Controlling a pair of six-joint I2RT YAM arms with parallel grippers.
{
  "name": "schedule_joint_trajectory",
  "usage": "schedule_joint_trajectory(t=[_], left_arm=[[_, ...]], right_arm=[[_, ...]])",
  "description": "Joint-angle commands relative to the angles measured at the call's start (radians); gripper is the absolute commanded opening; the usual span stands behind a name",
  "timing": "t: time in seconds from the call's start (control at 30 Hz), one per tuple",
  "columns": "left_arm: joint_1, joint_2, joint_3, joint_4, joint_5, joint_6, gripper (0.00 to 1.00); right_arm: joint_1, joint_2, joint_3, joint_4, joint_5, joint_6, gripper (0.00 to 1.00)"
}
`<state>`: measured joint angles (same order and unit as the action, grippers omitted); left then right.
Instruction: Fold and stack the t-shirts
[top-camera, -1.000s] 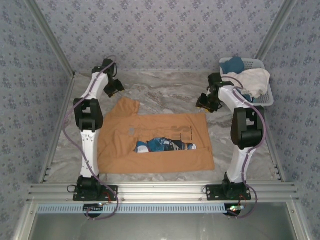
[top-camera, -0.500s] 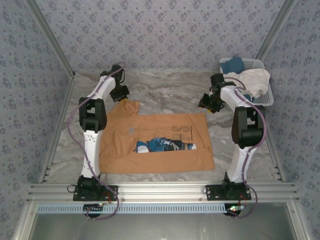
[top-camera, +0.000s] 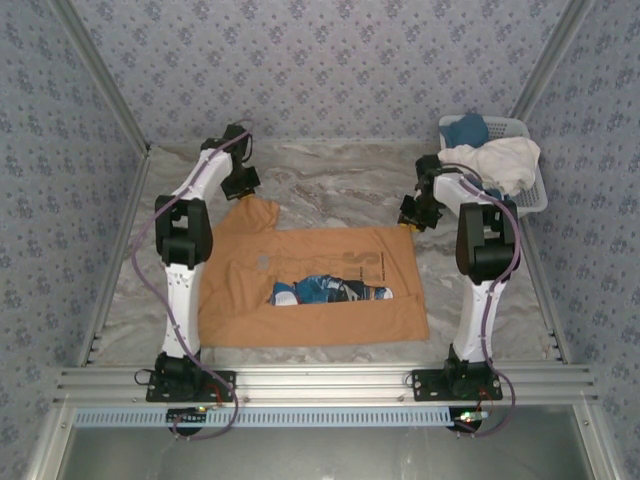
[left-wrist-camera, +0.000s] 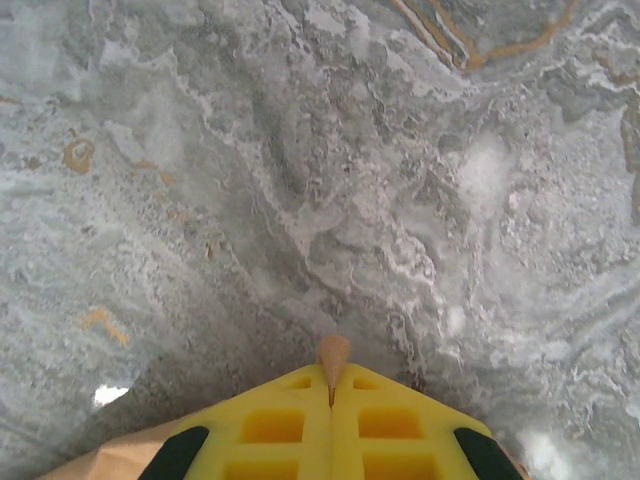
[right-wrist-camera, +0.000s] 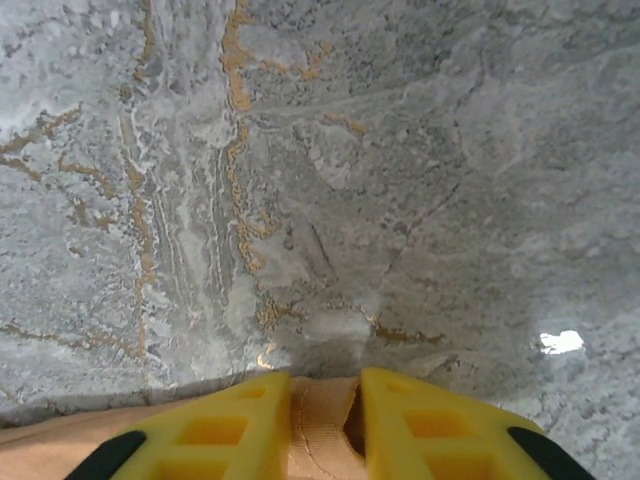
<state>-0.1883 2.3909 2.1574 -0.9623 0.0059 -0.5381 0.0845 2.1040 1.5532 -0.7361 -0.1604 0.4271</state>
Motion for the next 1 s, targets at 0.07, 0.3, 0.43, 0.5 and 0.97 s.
schedule_joint_trajectory(t=[0.07, 0.3, 0.43, 0.5, 0.97], left_arm=[[-0.005, -0.108, -0.066, -0.008, -0.013, 0.022, 0.0], [-0.011, -0.209, -0.172, -0.009, 0.024, 0.01, 0.0], [-0.019, -0.315, -0.311, -0.018, 0.029, -0.012, 0.0], [-0.02, -0.387, -0.408, -0.015, 0.031, -0.022, 0.0], [-0.023, -0.938, -0.903, -0.068, 0.053, -0.149, 0.0]], right_arm=[[0.001, 0.025, 0.058, -0.018, 0.011, -0.025, 0.17], [0.016, -0.029, 0.045, -0.02, 0.031, -0.075, 0.0], [0.034, -0.091, -0.001, -0.026, 0.044, -0.107, 0.0], [0.041, -0.128, -0.042, -0.018, 0.048, -0.113, 0.0], [0.059, -0.387, -0.32, 0.004, 0.112, -0.044, 0.0]])
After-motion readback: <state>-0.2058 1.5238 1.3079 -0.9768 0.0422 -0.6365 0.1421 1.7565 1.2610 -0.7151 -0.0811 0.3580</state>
